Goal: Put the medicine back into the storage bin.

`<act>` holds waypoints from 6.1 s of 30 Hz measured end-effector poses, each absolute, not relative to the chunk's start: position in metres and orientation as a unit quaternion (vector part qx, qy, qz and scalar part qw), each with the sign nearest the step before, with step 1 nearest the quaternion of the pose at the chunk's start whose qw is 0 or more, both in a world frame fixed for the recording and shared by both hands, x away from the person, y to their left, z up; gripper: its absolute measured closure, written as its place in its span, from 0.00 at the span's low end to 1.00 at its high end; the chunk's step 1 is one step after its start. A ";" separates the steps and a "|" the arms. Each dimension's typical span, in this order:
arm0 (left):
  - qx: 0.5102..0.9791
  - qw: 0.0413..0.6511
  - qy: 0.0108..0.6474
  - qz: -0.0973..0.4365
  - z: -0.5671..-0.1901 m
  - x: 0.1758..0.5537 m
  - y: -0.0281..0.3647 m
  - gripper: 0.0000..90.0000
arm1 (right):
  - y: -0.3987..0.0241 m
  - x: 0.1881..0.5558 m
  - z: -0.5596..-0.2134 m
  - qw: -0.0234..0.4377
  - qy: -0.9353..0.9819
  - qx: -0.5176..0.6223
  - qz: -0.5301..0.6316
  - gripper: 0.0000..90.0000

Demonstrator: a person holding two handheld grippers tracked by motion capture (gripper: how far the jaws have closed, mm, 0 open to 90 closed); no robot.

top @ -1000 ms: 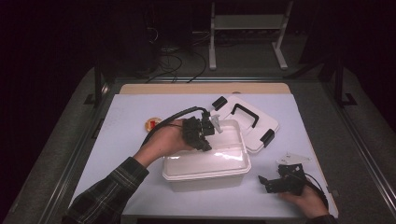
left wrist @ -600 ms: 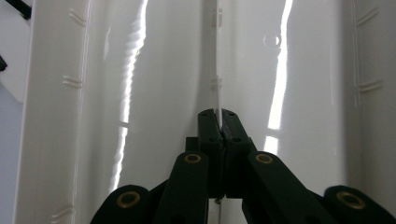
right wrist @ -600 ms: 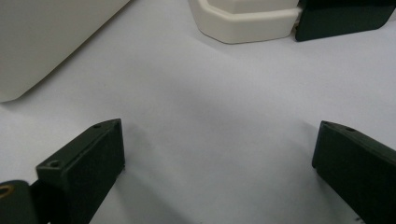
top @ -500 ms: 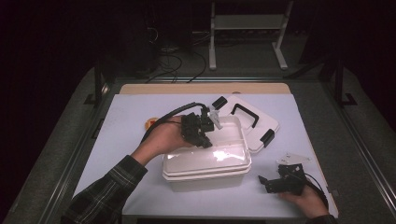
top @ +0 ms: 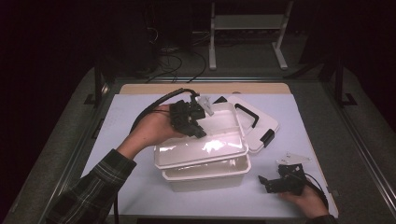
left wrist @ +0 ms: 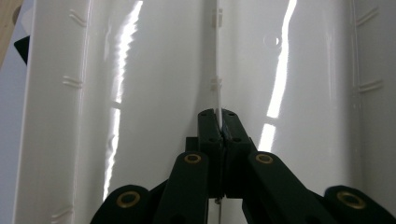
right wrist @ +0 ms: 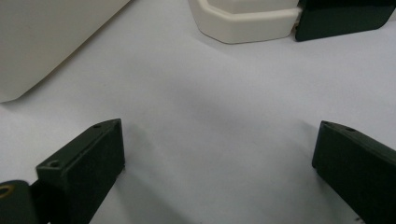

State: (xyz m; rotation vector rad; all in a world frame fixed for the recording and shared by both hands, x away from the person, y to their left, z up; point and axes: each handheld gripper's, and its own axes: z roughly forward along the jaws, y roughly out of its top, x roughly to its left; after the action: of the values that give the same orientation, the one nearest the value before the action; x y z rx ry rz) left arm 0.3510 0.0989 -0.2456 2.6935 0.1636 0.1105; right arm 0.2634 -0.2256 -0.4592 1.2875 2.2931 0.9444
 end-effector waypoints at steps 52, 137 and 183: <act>0.954 0.205 0.213 0.058 -0.248 0.340 0.272 0.99 | -0.226 0.263 -0.459 0.173 0.808 0.454 0.333 0.02; 0.915 0.201 0.342 0.072 -0.357 0.384 0.307 0.32 | -0.226 0.263 -0.460 0.173 0.808 0.453 0.334 0.02; 0.911 0.165 0.369 0.079 -0.407 0.491 0.255 0.10 | -0.226 0.263 -0.460 0.172 0.808 0.453 0.334 0.02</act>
State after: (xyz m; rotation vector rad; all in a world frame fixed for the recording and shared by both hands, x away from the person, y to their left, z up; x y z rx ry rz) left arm 0.4915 0.2553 -0.4071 2.5967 1.0501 0.2258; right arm 0.2633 -0.2258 -0.4595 1.2863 2.2935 0.9475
